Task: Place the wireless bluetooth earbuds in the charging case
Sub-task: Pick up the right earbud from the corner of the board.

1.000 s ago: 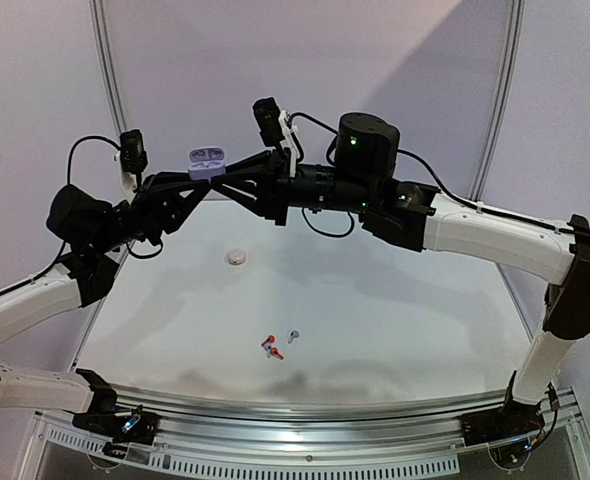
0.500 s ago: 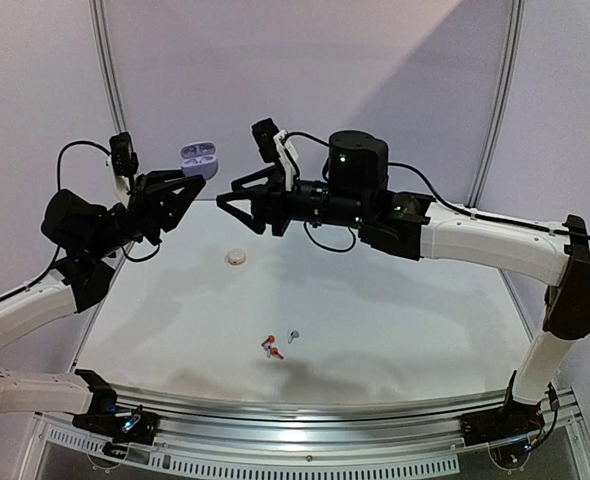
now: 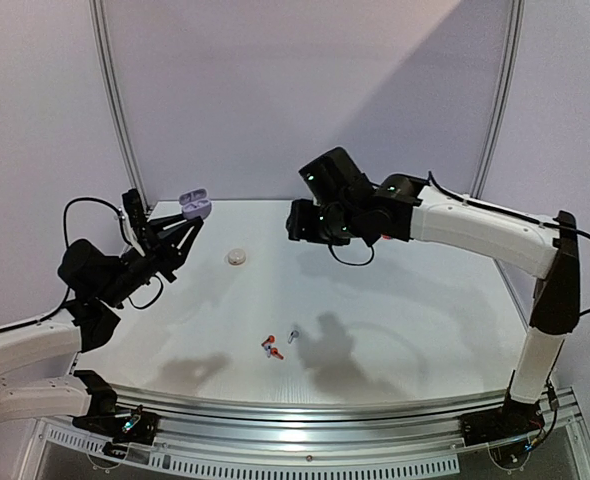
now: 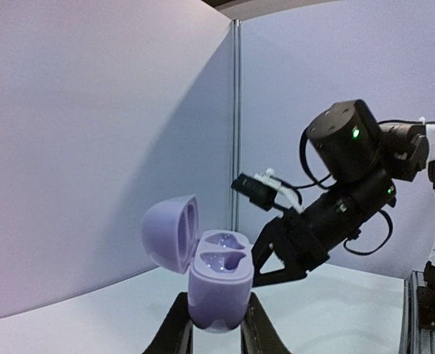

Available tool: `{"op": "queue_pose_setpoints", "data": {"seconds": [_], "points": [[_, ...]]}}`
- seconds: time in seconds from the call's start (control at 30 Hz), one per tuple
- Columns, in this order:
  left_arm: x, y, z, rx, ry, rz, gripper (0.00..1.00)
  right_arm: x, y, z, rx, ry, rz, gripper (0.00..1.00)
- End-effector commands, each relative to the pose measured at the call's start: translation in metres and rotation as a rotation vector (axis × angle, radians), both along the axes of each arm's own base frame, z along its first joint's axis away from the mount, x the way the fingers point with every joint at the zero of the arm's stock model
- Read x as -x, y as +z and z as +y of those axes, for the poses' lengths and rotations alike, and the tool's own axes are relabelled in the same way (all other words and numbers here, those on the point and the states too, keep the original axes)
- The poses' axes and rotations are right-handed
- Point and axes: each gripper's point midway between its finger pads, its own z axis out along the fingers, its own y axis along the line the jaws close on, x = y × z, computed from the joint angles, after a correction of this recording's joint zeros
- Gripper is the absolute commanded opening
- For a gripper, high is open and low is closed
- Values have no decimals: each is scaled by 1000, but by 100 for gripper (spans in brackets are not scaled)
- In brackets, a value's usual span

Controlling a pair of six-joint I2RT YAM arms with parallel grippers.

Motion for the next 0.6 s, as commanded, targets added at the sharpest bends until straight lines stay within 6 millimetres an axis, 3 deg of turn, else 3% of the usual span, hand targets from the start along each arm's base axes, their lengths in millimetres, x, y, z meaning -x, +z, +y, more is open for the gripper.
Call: {"op": "queue_pose_setpoints", "data": {"seconds": [0.0, 0.13, 0.33, 0.57], "points": [[11, -4, 9, 27, 48, -47, 0, 15, -103, -22, 198, -168, 303, 59], [16, -28, 12, 11, 62, -27, 0, 24, -144, -10, 279, -152, 428, 61], [17, -32, 10, -8, 68, -67, 0, 35, -187, 4, 357, -110, 550, 58], [18, -38, 6, 1, 35, -37, 0, 58, -219, 9, 395, -82, 660, 52]]}}
